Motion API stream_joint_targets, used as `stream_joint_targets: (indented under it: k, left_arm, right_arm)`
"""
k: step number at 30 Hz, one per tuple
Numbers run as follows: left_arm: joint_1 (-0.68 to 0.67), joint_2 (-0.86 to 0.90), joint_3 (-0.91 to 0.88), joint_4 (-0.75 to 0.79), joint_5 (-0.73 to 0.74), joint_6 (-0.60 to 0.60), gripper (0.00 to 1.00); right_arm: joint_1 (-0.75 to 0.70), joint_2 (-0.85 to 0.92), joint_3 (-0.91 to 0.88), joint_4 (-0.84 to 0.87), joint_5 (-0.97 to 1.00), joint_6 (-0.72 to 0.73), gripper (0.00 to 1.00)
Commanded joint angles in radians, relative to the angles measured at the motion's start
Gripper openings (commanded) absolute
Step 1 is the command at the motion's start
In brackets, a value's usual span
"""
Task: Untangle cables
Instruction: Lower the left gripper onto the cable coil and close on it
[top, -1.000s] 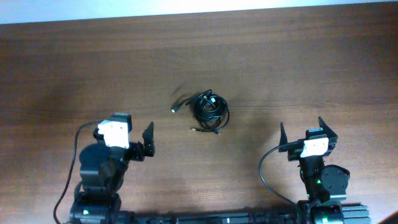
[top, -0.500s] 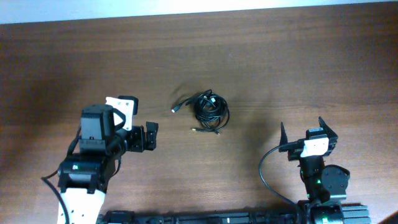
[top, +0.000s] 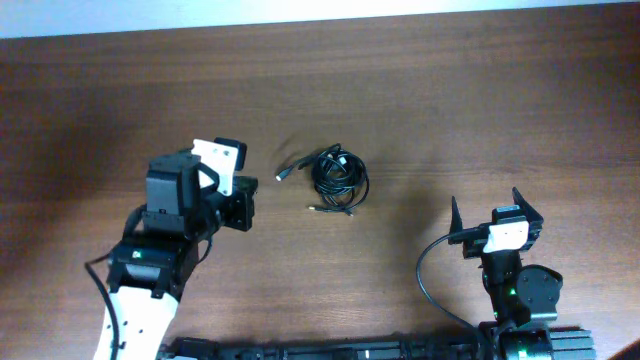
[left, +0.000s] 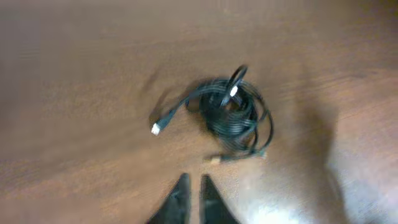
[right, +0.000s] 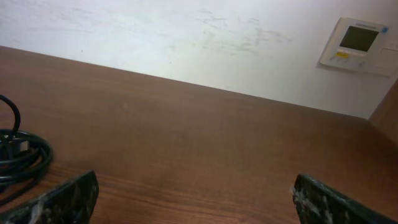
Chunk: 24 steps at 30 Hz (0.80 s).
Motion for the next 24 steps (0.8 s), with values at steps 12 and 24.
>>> stream_joint_targets:
  k: [12,24]
  left_arm:
    - [-0.192,0.188,0.019,0.076,-0.132,-0.022,0.74]
    - [-0.192,0.188,0.019,0.098,-0.133,-0.022,0.79]
  right_arm:
    - [0.005,-0.004,-0.005,-0.006,0.008,0.004,0.98]
    - [0.005,-0.004,-0.005,-0.006,0.008,0.004,0.98]
